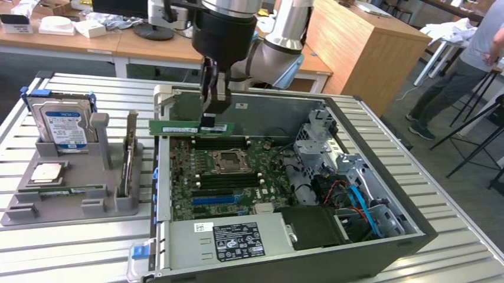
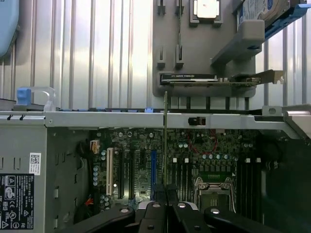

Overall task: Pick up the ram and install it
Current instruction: 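Pick up the ram and move it above insertion slot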

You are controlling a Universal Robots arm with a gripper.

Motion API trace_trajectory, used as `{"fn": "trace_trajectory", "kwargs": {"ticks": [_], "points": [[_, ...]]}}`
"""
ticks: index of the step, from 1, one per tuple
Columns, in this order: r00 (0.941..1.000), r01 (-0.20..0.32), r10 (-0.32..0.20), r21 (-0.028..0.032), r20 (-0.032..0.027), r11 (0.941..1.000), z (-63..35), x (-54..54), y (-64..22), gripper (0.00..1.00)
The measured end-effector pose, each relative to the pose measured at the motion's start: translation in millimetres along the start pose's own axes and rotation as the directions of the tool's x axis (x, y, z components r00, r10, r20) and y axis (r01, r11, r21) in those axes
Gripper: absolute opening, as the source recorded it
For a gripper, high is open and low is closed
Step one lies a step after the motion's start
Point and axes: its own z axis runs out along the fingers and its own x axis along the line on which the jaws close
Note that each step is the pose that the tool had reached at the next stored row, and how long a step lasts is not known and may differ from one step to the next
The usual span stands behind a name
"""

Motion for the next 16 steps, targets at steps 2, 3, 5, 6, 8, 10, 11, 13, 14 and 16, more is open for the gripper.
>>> {"fn": "trace_trajectory", "kwargs": {"ticks": [2, 3, 5, 6, 8, 10, 11, 13, 14, 16], "points": [[1.0, 0.0, 0.0, 0.0001, 0.0, 1.0, -0.1, 0.0, -3.7, 0.11], [1.0, 0.0, 0.0, 0.0, -0.0001, 1.0, -0.2, 0.0, -5.5, 0.11], [1.0, 0.0, 0.0, 0.0, 0.0, 1.0, -0.3, -0.1, -9.2, 0.11], [1.0, 0.0, 0.0, 0.0, 0.0, 1.0, -0.4, -0.1, -11.1, 0.11], [1.0, 0.0, 0.0, 0.0, 0.0, 1.0, -0.6, -0.1, -15.0, 0.11], [1.0, 0.0, 0.0, 0.0, 0.0, 1.0, -0.7, -0.1, -18.8, 0.11], [1.0, 0.0, 0.0, 0.0, 0.0, 1.0, -0.7, -0.1, -20.5, 0.11], [1.0, 0.0, 0.0, -0.0001, -0.0001, 1.0, -0.9, -0.1, -24.3, 0.11], [1.0, 0.0, 0.0, 0.0, -0.0001, 1.0, -1.0, -0.1, -26.1, 0.11], [1.0, 0.0, 0.0, 0.0, 0.0, 1.0, -1.1, -0.1, -29.7, 0.11]]}}
